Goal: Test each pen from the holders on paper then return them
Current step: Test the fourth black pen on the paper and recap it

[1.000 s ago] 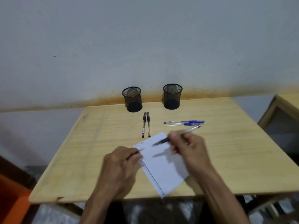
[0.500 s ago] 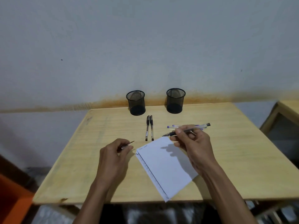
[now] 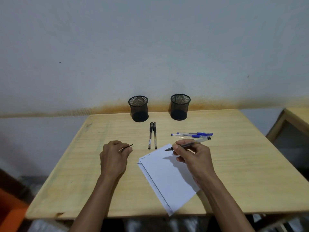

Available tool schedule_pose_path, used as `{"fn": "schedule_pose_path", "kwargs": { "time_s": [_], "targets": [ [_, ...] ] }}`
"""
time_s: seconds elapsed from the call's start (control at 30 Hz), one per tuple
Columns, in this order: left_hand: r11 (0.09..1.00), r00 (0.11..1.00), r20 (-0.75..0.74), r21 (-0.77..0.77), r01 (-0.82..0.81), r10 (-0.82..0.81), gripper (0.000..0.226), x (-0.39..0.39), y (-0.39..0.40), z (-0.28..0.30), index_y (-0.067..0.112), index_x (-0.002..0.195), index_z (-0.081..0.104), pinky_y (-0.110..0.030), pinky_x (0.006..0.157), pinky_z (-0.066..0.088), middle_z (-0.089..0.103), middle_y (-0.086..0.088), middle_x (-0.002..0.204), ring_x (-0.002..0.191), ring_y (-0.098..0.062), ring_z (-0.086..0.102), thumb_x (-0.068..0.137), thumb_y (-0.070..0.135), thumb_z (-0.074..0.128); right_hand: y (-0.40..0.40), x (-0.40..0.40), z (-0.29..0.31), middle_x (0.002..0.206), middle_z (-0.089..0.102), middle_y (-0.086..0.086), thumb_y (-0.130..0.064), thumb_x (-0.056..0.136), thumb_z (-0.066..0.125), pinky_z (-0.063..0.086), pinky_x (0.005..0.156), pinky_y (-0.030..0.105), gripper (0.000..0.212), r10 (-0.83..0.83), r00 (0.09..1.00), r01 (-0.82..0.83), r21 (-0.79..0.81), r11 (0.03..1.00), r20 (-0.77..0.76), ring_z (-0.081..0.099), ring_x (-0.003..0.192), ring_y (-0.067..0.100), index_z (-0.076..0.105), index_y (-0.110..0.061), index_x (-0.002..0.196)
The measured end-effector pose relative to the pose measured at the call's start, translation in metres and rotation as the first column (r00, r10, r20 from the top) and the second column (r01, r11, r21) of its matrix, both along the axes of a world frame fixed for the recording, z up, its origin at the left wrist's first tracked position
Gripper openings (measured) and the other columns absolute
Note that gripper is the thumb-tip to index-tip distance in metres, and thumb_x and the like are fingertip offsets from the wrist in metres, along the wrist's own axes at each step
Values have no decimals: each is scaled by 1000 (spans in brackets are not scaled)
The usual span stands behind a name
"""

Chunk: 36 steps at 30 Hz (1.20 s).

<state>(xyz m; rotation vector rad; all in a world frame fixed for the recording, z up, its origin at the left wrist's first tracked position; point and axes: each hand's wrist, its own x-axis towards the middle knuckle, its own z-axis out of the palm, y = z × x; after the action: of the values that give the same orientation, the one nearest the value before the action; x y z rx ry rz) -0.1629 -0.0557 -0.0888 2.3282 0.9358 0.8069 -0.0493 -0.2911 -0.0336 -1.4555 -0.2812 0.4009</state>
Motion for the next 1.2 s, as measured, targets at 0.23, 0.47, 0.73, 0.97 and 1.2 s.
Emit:
{"fn": "schedule_pose_path", "kwargs": {
  "time_s": [0.23, 0.47, 0.73, 0.97, 1.2],
  "targets": [
    [997, 998, -59, 76, -24, 28, 17, 1, 0, -6, 19, 94, 79, -40, 79, 46, 73, -3, 95, 99, -31, 62, 83, 32, 78, -1, 1, -6, 73, 77, -1, -11, 84, 82, 57, 66, 23, 8, -4, 1000, 4, -5, 1000, -6, 75, 73, 10, 77, -7, 89],
    [994, 991, 80, 39, 107, -110, 46, -13, -28, -3, 28, 118, 69, -45, 93, 49, 66, 9, 116, 116, -13, 51, 81, 56, 67, 10, 1, -3, 81, 79, 8, -4, 88, 77, 62, 66, 27, 12, 19, 998, -21, 22, 1000, 64, 79, 80, 20, 65, -6, 88],
    [924, 925, -219, 160, 347, -310, 53, -27, -46, -19, 34, 120, 69, -38, 106, 36, 62, 7, 132, 125, -17, 50, 84, 70, 54, 53, -1, -31, 79, 75, 6, -3, 82, 78, 63, 74, 39, 9, 175, 970, -131, -239, 962, 172, 72, 73, 15, 71, -8, 84],
    [925, 933, -183, 171, 340, -309, 59, -22, -42, -27, 27, 115, 74, -46, 102, 42, 67, 3, 125, 119, -21, 57, 78, 71, 58, 55, 1, -34, 78, 75, 13, 8, 76, 75, 64, 70, 38, 16, 219, 954, -156, -284, 946, 205, 73, 76, 28, 71, -6, 81],
    [894, 933, -130, 270, 358, -335, 54, -23, -43, -33, 17, 112, 74, -53, 101, 43, 66, -7, 128, 123, -27, 59, 82, 61, 66, 71, 8, -49, 56, 65, 9, -5, 65, 75, 50, 42, 43, 17, 219, 927, -95, -376, 922, 303, 57, 45, 24, 60, -11, 61]
  ]
}}
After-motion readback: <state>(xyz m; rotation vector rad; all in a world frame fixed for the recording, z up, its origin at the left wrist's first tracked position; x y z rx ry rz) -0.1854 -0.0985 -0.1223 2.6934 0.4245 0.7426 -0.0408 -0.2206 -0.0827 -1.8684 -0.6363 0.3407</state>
